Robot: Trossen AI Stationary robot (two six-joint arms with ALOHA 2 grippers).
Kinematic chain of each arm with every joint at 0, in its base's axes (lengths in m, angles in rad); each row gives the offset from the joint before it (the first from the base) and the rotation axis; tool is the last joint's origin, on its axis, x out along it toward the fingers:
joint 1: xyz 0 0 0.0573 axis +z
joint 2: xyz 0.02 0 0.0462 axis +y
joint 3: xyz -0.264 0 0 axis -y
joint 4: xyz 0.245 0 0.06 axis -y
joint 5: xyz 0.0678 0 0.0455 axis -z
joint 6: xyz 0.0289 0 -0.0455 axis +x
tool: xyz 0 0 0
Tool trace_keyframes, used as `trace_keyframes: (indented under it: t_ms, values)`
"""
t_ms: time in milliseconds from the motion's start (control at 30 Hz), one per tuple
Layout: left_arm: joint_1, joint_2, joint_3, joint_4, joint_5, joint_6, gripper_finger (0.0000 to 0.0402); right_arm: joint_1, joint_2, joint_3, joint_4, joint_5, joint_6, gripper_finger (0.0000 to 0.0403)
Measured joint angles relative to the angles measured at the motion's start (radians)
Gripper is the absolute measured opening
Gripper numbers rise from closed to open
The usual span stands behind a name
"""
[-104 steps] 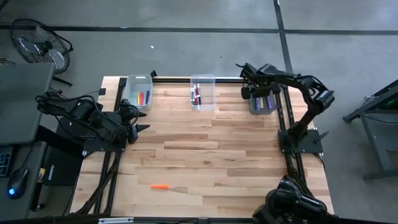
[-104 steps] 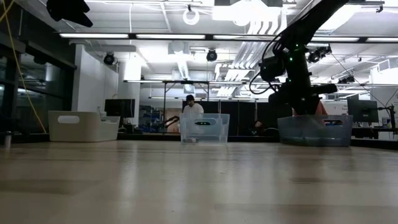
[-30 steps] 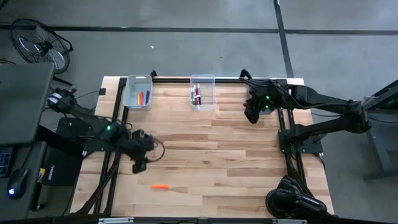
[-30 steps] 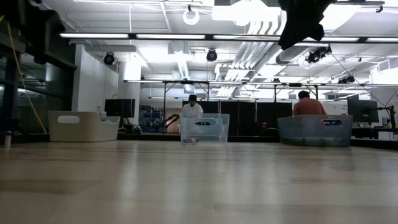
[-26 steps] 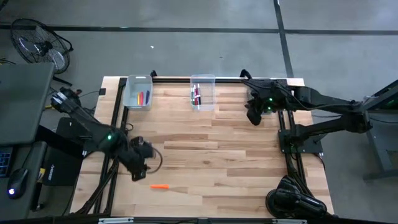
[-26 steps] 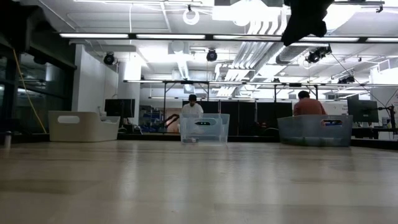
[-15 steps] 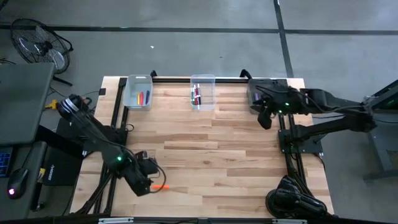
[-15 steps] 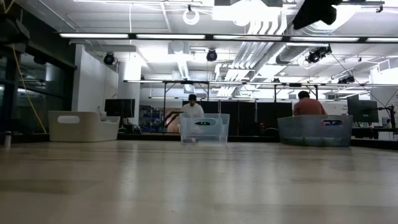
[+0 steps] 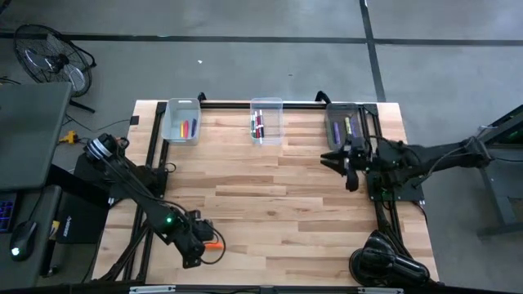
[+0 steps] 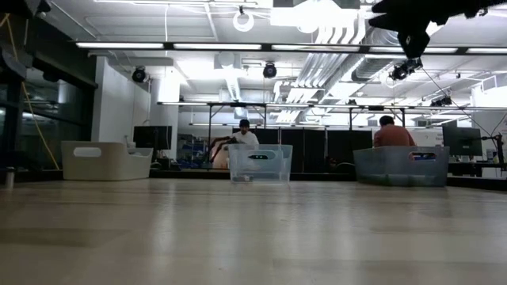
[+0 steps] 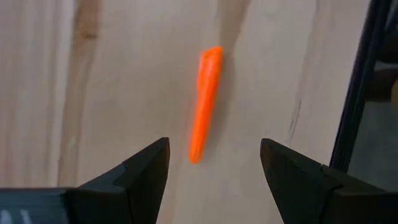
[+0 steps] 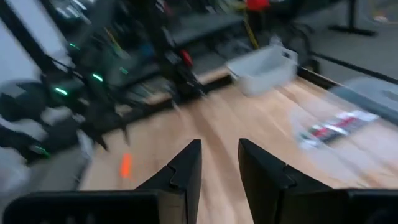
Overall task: Pick & Place Markers
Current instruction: Put the orange pen into the gray bin
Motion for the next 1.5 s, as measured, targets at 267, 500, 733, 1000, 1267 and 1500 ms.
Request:
trace_keyframes:
  t_ms: [267, 500, 733, 1000, 1267, 1500]
  values:
    - [0.000, 0.053, 0.000, 0.074, 0.005, 0.073, 0.0248, 0.073, -0.034, -0.289, 0.513, 0.019, 0.019, 0.0094]
    - [0.000, 0.073, 0.000, 0.082, 0.022, 0.073, 0.0248, 0.158, -0.050, -0.450, 0.737, 0.174, -0.001, 0.0094]
    - [0.001, 0.073, 0.000, 0.098, 0.021, 0.073, 0.0248, 0.194, -0.161, -0.540, 0.778, 0.258, -0.020, 0.0094]
    - [0.022, 0.073, 0.000, 0.098, 0.017, 0.096, 0.0248, 0.183, -0.374, -0.550, 0.583, 0.258, -0.061, 0.0094]
    - [0.081, 0.073, 0.000, 0.095, 0.038, 0.183, 0.0248, 0.112, -0.553, -0.550, 0.242, 0.130, -0.009, 0.0094]
    - [0.085, 0.093, 0.000, 0.082, 0.103, 0.222, 0.0248, 0.026, -0.579, -0.454, -0.002, 0.052, -0.085, 0.0094]
